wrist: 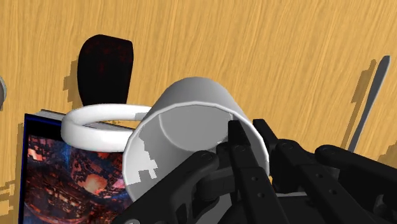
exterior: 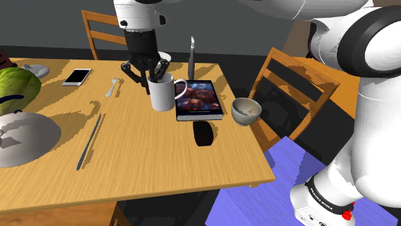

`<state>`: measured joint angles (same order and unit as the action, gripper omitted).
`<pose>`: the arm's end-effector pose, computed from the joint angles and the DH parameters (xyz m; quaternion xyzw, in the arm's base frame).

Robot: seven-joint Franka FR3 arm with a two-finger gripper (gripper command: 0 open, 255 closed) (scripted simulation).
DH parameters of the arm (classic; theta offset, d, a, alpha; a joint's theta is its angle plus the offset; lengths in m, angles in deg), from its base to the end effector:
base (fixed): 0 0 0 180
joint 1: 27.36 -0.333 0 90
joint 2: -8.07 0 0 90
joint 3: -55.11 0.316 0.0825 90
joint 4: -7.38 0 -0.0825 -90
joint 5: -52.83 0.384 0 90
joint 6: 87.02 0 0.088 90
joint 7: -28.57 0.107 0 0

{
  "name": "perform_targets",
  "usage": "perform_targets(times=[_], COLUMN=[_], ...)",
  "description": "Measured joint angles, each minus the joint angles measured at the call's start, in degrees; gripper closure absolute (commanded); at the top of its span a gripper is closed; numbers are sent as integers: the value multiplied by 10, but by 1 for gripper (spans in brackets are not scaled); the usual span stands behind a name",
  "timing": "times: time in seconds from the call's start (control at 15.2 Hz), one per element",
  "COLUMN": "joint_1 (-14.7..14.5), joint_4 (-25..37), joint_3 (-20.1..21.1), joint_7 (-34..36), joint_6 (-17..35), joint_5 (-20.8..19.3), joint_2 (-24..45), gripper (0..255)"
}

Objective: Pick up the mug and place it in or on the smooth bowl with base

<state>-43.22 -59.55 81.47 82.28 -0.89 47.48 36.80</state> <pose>0.5551 0.3887 0.5189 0.9893 -0.1184 -0.0855 0.0021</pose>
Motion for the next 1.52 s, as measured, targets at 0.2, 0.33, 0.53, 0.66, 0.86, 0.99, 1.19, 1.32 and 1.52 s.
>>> perform_targets(times=[0.2,0.33,0.53,0.66,0.86,0.99,1.19,1.32,1.52], joint_1=[48,72,107,123,148,161,179,189,206], joint_4=[-110,-157,-240,-284,-345,-378,-429,-451,-489], joint_3=[1,-2,-11,-18,-36,-48,-72,-87,-115], joint_7=[-33,-56,-97,-122,-167,-194,-240,-267,-314], joint_6=[31,42,61,69,73,77,74,72,70], joint_5=[28,42,67,80,98,105,115,116,113], joint_2=[-81,-118,-185,-223,-280,-310,-363,-386,-424], gripper=[255,255,255,255,255,255,255,255,255])
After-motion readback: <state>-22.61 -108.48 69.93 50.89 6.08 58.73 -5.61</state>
